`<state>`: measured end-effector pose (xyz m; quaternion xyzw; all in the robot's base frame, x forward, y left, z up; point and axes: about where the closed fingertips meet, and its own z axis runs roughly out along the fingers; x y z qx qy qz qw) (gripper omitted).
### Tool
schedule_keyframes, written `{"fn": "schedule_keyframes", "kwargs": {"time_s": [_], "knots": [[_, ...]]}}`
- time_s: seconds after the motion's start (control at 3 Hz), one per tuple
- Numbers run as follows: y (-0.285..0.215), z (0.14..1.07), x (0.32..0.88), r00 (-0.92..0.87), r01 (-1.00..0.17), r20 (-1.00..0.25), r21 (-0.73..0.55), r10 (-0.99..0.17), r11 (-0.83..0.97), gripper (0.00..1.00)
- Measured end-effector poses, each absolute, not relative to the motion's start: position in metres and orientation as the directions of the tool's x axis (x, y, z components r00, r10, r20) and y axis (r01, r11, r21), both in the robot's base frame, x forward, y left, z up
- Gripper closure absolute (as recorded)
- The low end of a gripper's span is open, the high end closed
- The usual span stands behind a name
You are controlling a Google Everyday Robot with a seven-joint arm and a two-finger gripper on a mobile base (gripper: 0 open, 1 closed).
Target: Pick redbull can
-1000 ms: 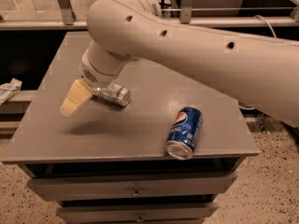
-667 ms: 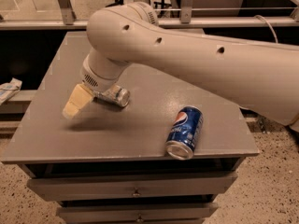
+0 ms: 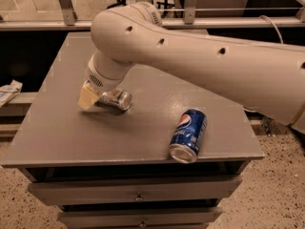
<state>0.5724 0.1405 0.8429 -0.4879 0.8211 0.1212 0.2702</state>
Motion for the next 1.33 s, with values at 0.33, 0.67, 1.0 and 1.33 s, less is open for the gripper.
{"fn": "schedule_keyframes", "kwargs": {"time_s": [0.33,0.67,1.0,1.33], "knots": [[0.130,0.856,0.579,-0.367,-0.868,-0.577,-0.070,-0.730,0.492,0.61],[0.112,0.891,0.586,-0.354,-0.880,-0.632,-0.024,-0.689,0.475,0.93],[0.098,0.928,0.588,-0.335,-0.891,-0.689,0.011,-0.642,0.453,1.00],[0.098,0.938,0.588,-0.327,-0.895,-0.704,0.015,-0.630,0.447,1.00]]}}
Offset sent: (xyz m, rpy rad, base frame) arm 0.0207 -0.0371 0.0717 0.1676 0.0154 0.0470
